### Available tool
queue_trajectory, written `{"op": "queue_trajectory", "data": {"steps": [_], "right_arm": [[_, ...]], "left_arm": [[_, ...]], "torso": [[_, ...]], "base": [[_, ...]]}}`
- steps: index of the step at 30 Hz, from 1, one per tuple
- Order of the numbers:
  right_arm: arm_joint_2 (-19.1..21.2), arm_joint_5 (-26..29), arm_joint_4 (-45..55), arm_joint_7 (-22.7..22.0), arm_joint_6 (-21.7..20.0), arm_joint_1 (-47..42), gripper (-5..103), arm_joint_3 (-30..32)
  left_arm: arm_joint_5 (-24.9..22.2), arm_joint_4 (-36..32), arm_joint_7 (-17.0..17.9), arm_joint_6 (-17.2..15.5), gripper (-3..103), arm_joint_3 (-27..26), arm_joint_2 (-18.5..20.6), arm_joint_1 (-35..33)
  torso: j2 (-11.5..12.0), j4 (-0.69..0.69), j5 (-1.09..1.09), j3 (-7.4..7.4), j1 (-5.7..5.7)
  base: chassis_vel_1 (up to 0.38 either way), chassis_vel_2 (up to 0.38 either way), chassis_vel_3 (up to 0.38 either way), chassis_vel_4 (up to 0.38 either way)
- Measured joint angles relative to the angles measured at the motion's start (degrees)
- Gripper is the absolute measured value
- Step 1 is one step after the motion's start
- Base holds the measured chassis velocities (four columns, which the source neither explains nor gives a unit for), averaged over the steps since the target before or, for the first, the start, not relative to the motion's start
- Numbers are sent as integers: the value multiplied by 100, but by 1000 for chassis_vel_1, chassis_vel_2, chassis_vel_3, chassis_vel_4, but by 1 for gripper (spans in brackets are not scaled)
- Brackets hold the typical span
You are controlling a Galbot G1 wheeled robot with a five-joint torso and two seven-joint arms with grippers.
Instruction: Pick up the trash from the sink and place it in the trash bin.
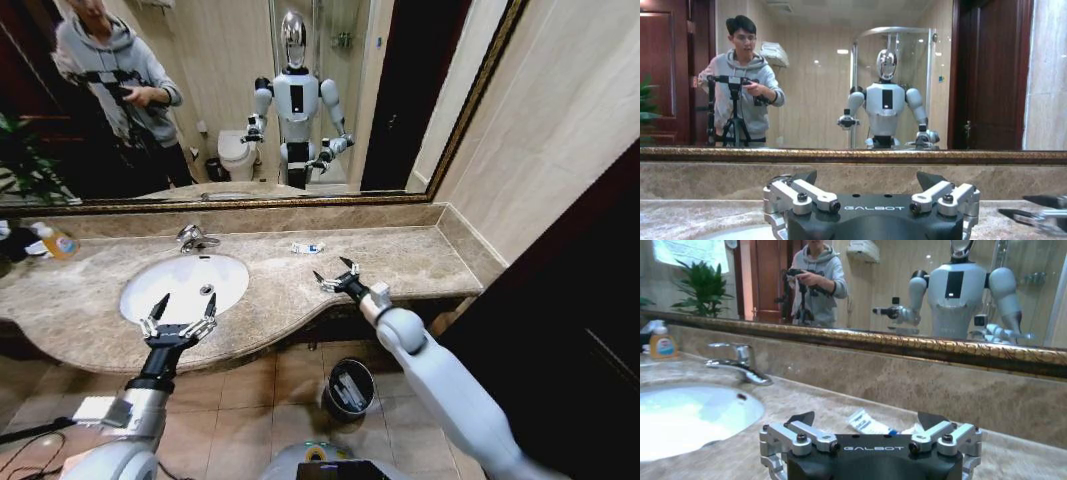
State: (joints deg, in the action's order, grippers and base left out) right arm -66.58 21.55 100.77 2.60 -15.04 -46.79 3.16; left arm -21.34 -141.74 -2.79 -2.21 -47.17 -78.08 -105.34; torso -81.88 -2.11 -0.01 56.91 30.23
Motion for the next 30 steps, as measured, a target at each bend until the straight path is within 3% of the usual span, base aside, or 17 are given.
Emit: {"op": "queue_trajectory", "data": {"steps": [2, 12, 30], "right_arm": [[-481, -115, -843, -23, 143, 711, 100, -208], [-1462, -693, -2274, -105, 498, 1363, 100, -310], [-1866, -1605, -3794, -328, 1028, 1688, 100, 288]], "left_arm": [[0, 0, -1, 0, 100, 0, 0, 0], [0, 0, -1, 0, 100, 0, 0, 0], [0, 0, -1, 0, 100, 0, 0, 0]], "torso": [[0, 0, 0, 0, 0], [0, 0, -1, -1, 0], [0, 1, 2, -1, -1]], "base": [[0, 0, 0, 0], [0, 0, 0, 0], [0, 0, 0, 0]]}}
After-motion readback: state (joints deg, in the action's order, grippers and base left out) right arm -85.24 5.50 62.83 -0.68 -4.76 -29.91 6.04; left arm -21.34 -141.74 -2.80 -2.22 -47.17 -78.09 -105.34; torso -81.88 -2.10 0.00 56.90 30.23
